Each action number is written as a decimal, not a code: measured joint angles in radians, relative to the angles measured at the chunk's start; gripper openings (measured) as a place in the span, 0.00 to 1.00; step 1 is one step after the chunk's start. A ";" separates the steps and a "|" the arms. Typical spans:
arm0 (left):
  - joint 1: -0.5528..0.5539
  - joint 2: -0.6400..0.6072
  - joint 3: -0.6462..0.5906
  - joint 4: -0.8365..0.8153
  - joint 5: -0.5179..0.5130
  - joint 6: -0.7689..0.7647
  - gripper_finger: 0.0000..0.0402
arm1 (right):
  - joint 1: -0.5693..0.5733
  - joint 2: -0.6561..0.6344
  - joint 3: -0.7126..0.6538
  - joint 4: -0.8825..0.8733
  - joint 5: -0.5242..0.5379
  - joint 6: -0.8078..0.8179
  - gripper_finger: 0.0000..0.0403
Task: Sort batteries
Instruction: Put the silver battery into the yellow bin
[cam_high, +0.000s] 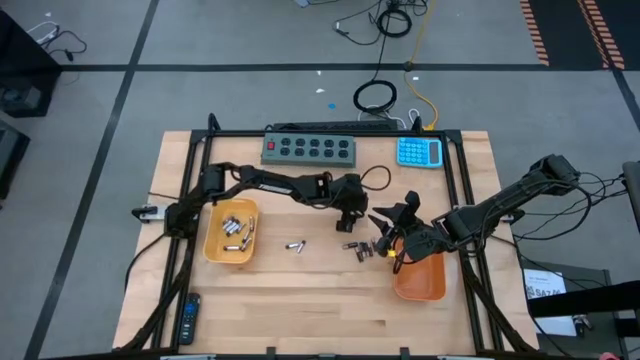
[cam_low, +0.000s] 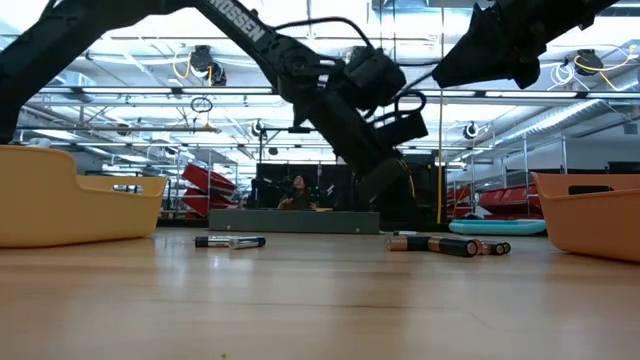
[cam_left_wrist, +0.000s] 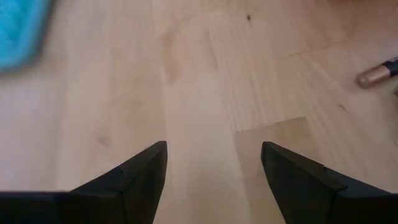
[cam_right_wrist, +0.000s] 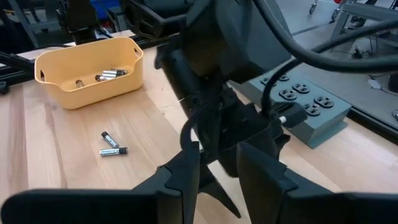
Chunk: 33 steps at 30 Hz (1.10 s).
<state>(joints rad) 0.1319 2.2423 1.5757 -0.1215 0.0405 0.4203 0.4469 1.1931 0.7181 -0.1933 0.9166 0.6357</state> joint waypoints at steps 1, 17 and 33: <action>-0.005 -0.004 0.000 0.002 -0.023 0.026 0.67 | 0.000 0.000 0.000 0.001 0.000 0.000 0.25; 0.072 -0.002 0.000 0.093 0.021 -0.075 0.67 | 0.000 0.043 0.000 0.120 -0.001 -0.068 0.25; 0.044 -0.036 -0.014 -0.055 -0.008 -0.152 0.56 | -0.148 0.029 0.001 -0.103 -0.146 -0.008 0.25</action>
<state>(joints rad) 0.1763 2.2063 1.5612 -0.1770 0.0326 0.2679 0.2992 1.2224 0.7189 -0.2961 0.7705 0.6280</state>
